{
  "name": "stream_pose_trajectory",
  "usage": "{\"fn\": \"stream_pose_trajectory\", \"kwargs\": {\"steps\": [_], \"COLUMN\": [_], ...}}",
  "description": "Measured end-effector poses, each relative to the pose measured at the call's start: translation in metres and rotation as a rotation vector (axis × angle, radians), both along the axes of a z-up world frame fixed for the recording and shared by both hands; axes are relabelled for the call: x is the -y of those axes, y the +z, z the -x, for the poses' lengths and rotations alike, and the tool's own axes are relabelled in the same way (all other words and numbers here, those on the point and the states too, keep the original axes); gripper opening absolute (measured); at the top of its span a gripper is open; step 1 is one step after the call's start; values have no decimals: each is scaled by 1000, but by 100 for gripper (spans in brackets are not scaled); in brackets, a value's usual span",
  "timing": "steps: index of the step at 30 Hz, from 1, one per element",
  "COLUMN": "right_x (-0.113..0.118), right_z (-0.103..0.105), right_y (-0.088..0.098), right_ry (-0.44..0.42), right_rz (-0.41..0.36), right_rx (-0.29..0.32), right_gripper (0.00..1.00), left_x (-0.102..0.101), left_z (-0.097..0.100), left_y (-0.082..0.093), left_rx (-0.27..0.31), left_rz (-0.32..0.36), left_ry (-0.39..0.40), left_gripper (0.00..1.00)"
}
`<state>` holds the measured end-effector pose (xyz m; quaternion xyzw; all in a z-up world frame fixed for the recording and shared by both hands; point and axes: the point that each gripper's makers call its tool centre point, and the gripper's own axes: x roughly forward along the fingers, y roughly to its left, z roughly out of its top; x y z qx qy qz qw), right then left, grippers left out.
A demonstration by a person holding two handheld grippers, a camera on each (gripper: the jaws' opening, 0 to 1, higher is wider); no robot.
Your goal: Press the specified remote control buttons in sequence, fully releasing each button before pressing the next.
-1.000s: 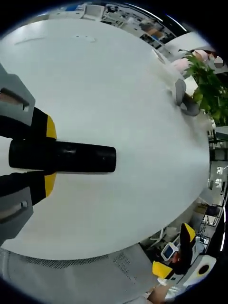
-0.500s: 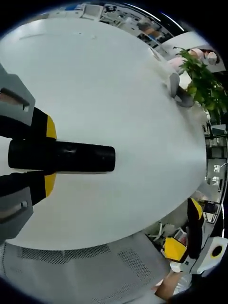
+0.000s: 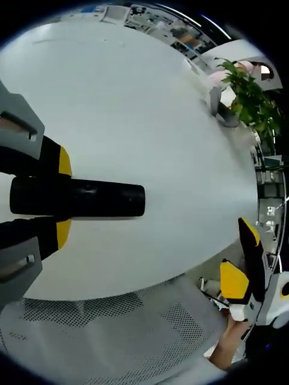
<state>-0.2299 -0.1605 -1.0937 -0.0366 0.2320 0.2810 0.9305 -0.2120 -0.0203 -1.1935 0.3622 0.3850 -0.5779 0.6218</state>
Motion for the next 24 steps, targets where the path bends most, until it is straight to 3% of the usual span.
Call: {"fn": "stream_pose_trajectory", "kwargs": {"steps": [7, 24], "right_x": [0, -8], "right_z": [0, 7], "right_y": [1, -12], "right_ry": [6, 66], "right_rz": [-2, 33], "right_rx": [3, -56], "right_gripper": [39, 36], "left_x": [-3, -7], "left_z": [10, 43], "left_y": [0, 0], "left_rx": [1, 3], "left_rz": [2, 24], "left_ry": [1, 4], "left_gripper": [23, 24]}}
